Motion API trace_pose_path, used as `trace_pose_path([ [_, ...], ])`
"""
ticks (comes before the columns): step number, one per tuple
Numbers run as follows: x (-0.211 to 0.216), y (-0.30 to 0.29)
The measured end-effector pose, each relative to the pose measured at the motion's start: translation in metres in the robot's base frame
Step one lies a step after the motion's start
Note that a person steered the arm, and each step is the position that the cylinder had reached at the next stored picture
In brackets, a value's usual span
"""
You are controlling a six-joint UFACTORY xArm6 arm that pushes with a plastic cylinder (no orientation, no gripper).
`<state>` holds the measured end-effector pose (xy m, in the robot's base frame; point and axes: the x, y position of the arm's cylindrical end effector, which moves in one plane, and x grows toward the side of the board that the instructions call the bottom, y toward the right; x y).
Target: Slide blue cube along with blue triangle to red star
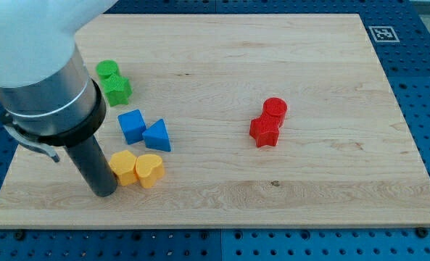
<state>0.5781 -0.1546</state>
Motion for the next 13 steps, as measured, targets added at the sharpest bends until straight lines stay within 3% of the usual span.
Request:
trace_pose_path([
  [6,0.005,-0.001],
  [7,0.004,-0.038],
  [8,-0.026,-0.086],
  [9,-0.079,-0.094],
  [13,-0.113,-0.069],
])
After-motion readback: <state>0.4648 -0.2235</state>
